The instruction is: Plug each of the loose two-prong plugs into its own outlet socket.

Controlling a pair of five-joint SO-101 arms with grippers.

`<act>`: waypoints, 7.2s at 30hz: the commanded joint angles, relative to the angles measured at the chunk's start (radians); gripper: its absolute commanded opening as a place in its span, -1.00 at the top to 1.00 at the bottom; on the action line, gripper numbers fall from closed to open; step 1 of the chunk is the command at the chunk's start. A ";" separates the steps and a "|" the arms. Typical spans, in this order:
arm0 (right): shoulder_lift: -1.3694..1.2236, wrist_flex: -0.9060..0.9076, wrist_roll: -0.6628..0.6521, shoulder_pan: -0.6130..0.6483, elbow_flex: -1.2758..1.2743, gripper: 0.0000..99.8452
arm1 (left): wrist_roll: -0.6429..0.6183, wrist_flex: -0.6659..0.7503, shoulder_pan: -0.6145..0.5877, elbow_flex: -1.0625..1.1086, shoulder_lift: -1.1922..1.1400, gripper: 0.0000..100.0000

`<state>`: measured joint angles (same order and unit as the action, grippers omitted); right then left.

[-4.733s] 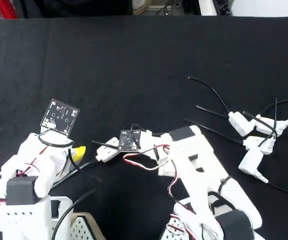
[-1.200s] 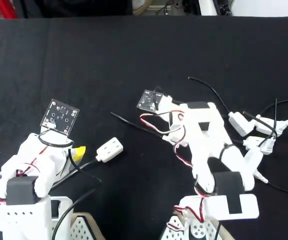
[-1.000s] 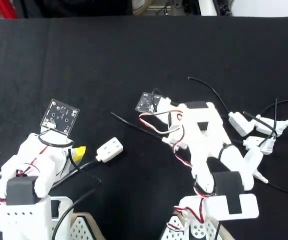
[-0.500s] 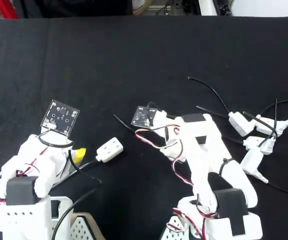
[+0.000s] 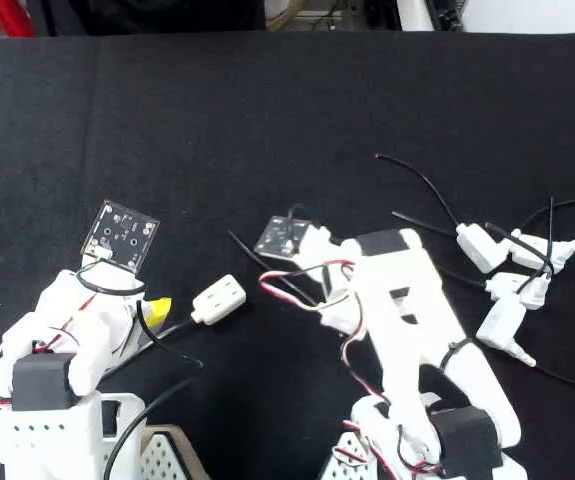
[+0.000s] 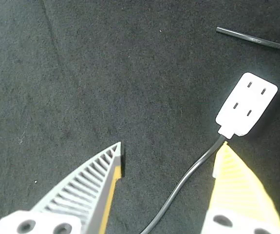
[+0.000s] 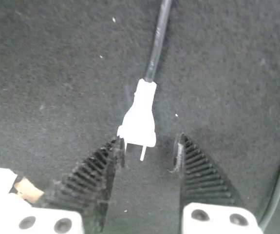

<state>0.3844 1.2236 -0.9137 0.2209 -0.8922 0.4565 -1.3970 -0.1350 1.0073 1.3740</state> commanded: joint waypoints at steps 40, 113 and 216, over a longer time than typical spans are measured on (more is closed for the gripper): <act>-0.007 -0.124 0.152 0.094 -0.136 0.63 | -0.003 -0.006 0.002 -0.005 0.009 0.40; 0.578 -0.646 1.349 0.341 0.077 0.98 | -0.334 0.115 0.219 0.219 0.420 0.40; -0.222 -0.238 0.957 0.471 0.357 0.97 | 0.014 0.238 -0.475 0.590 0.450 0.40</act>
<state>0.1680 1.0027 0.0315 0.6797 -0.6007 0.4595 -1.1745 -0.5999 1.6042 1.8190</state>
